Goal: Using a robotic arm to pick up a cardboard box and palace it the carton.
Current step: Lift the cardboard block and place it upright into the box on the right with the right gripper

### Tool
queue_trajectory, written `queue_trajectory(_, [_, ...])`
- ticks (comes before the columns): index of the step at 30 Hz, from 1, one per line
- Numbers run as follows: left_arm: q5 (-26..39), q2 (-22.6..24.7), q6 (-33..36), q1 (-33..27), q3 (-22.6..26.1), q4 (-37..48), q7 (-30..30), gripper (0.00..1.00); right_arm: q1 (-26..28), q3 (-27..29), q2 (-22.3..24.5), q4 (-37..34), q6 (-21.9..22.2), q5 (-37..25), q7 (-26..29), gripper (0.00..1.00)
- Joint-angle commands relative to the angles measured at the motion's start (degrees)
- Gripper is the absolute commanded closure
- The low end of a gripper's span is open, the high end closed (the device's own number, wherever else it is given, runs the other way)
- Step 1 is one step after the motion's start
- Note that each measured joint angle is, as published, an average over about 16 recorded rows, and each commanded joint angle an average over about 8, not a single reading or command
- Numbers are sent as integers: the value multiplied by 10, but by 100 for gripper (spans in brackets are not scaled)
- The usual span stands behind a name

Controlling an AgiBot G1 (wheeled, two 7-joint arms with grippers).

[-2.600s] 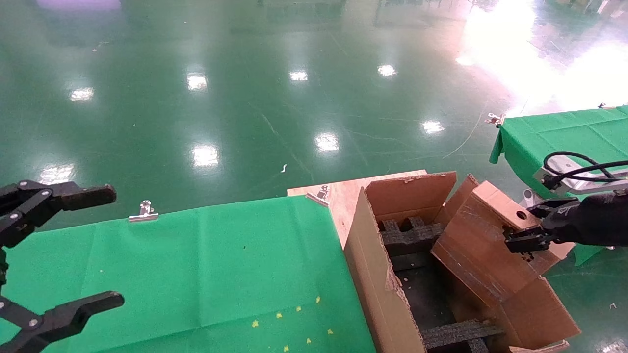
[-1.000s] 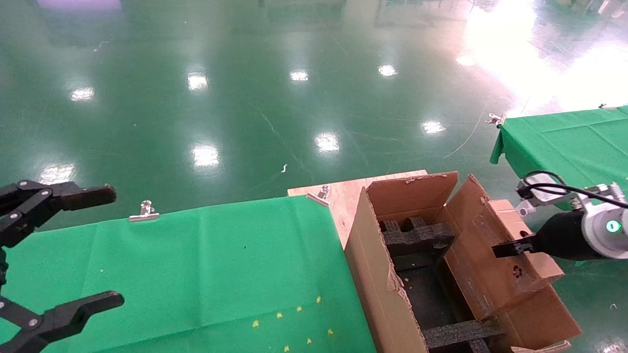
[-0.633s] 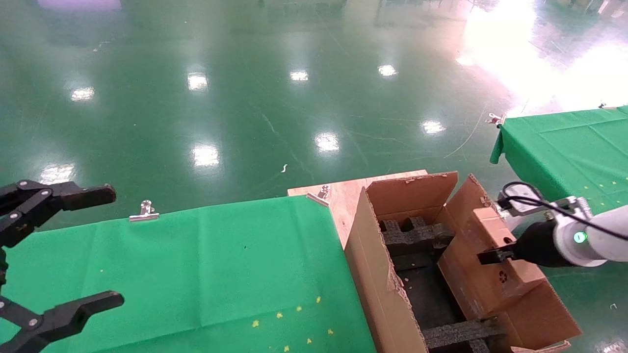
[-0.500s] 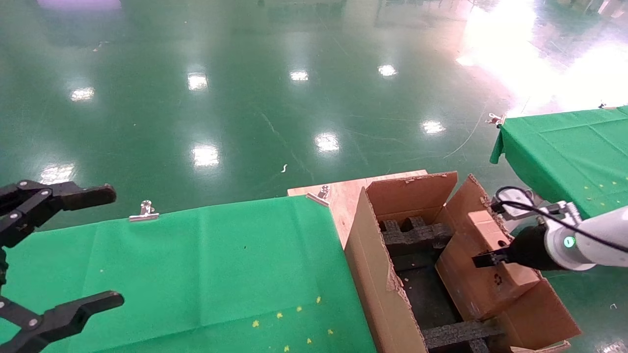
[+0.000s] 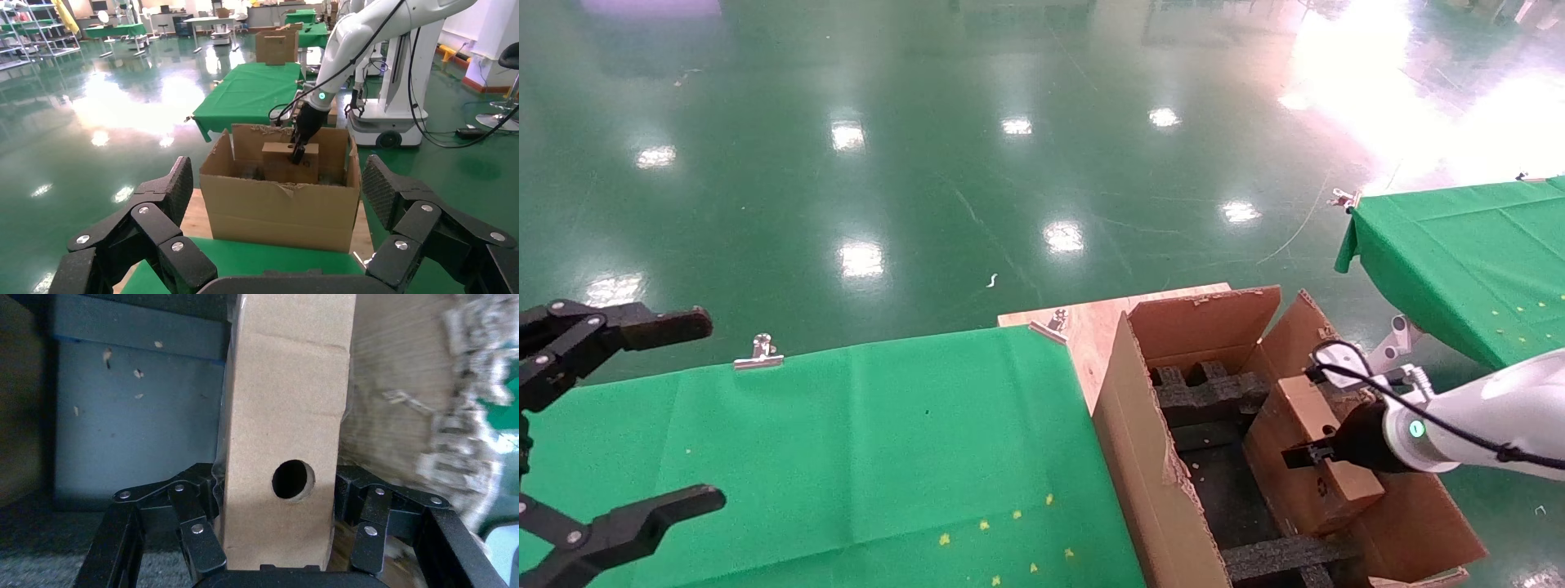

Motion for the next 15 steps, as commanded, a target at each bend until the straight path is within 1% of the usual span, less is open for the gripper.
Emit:
queue_trajectory(1, [0, 0, 0, 0, 0, 0, 0, 0, -8, -3, -9, -13, 7, -2, 1, 100])
queue_trajectory(12, [0, 0, 0, 0, 0, 0, 0, 0, -39, -14, -50, -75, 34, 13, -30, 100])
queue_trajectory(13, [0, 0, 0, 0, 0, 0, 0, 0, -41, -14, -51, -77, 35, 15, -33, 97])
queue_trajectory(15, [0, 0, 0, 0, 0, 0, 0, 0, -44, -16, -55, -83, 37, 17, -39, 72])
